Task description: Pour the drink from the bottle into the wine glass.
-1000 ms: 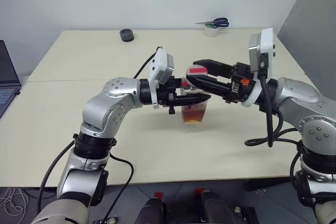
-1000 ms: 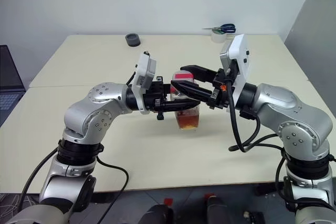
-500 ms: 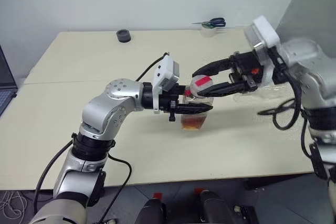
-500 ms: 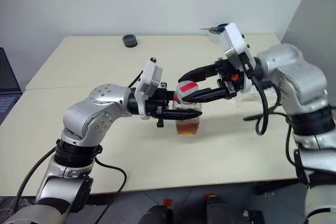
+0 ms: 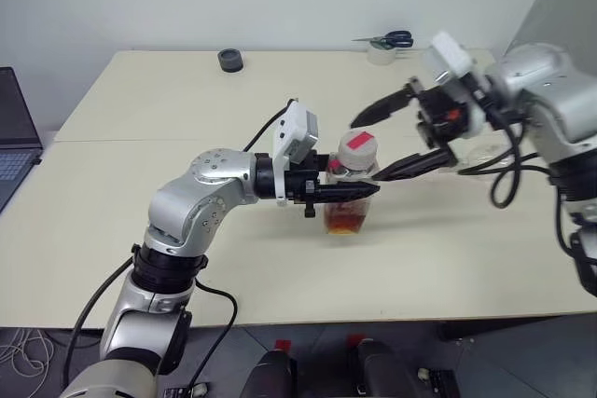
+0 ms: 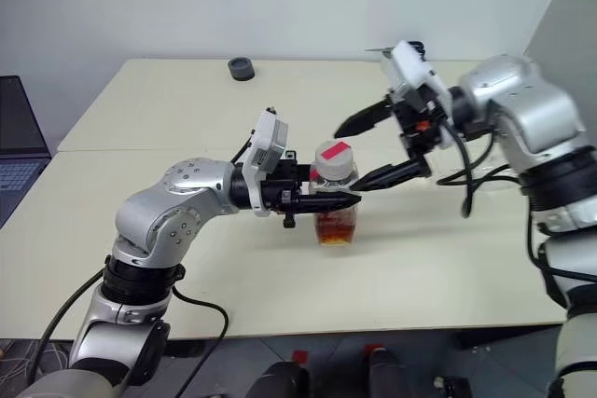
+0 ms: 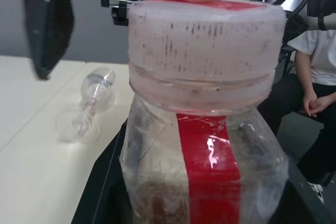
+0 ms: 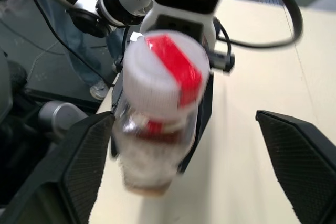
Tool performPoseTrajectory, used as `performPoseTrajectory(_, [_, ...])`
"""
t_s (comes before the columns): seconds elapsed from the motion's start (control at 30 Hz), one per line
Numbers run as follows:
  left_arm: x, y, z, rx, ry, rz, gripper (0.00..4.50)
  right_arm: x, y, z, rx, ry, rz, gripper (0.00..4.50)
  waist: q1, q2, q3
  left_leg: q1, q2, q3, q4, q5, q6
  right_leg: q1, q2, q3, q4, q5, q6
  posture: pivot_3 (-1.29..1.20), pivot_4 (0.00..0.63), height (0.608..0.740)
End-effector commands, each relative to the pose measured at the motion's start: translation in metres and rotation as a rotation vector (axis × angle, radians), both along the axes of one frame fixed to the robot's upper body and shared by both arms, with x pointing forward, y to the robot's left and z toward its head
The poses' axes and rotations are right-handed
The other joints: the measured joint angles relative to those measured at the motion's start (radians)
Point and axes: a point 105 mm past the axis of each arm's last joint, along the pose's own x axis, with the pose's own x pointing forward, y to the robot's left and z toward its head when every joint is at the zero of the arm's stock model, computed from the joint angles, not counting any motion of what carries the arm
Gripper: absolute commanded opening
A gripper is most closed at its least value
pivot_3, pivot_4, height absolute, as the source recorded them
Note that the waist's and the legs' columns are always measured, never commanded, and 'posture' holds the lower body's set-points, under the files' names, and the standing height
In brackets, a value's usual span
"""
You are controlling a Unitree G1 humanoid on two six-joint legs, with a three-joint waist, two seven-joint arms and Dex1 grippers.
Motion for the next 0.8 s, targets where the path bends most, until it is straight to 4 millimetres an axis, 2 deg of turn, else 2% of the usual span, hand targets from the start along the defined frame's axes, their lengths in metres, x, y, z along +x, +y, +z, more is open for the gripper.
performPoseTrajectory(0.03, [-0.005, 0.002, 0.019, -0.052, -0.079, -0.016, 1.82, -0.023, -0.005, 0.013, 0.083, 0.089, -0.061, 4.49, 0.004, 0.0, 0.0, 0.0, 0.0, 0.0, 0.0, 0.0, 0.0, 0.0, 0.0, 0.0, 0.0, 0.0, 0.0, 0.0, 0.15, 0.74])
performPoseTrajectory(0.2, [-0.001, 0.003, 0.018, -0.061, -0.079, -0.005, 1.82, -0.046, 0.012, 0.016, 0.301, 0.174, -0.201, 4.49, 0.001, 0.0, 0.0, 0.001, 0.001, 0.002, -0.001, 0.0, 0.0, 0.0, 0.001, 0.001, 0.002, 0.0, 0.0, 0.0, 0.15, 0.74])
performPoseTrajectory(0.4, [0.003, 0.0, 0.023, -0.074, -0.084, 0.007, 1.82, -0.043, 0.044, 0.016, 0.569, 0.05, -0.406, 4.49, 0.002, 0.0, 0.0, 0.001, 0.0, 0.001, 0.002, 0.0, 0.0, 0.0, 0.001, 0.001, 0.004, 0.0, 0.0, 0.0, 0.15, 0.74])
performPoseTrajectory(0.53, [0.003, 0.002, 0.023, -0.06, -0.088, 0.001, 1.82, -0.047, 0.054, 0.014, 0.597, 0.013, -0.449, 4.49, 0.0, 0.0, 0.0, 0.001, 0.0, 0.001, 0.003, 0.0, 0.0, 0.0, 0.001, 0.001, 0.004, 0.0, 0.0, 0.0, 0.15, 0.74])
performPoseTrajectory(0.77, [0.005, 0.003, 0.024, -0.051, -0.092, -0.002, 1.82, -0.044, 0.052, 0.013, 0.606, -0.008, -0.489, 4.49, -0.005, 0.0, 0.0, 0.001, 0.0, 0.001, 0.003, 0.0, 0.0, 0.001, 0.002, 0.001, 0.005, 0.0, 0.0, 0.0, 0.15, 0.74])
performPoseTrajectory(0.8, [0.006, 0.003, 0.024, -0.051, -0.092, -0.002, 1.82, -0.044, 0.052, 0.012, 0.605, -0.008, -0.489, 4.32, -0.006, 0.0, 0.0, 0.001, 0.0, 0.001, 0.003, 0.0, 0.0, 0.001, 0.002, 0.001, 0.004, 0.0, 0.0, 0.0, 0.15, 0.74])
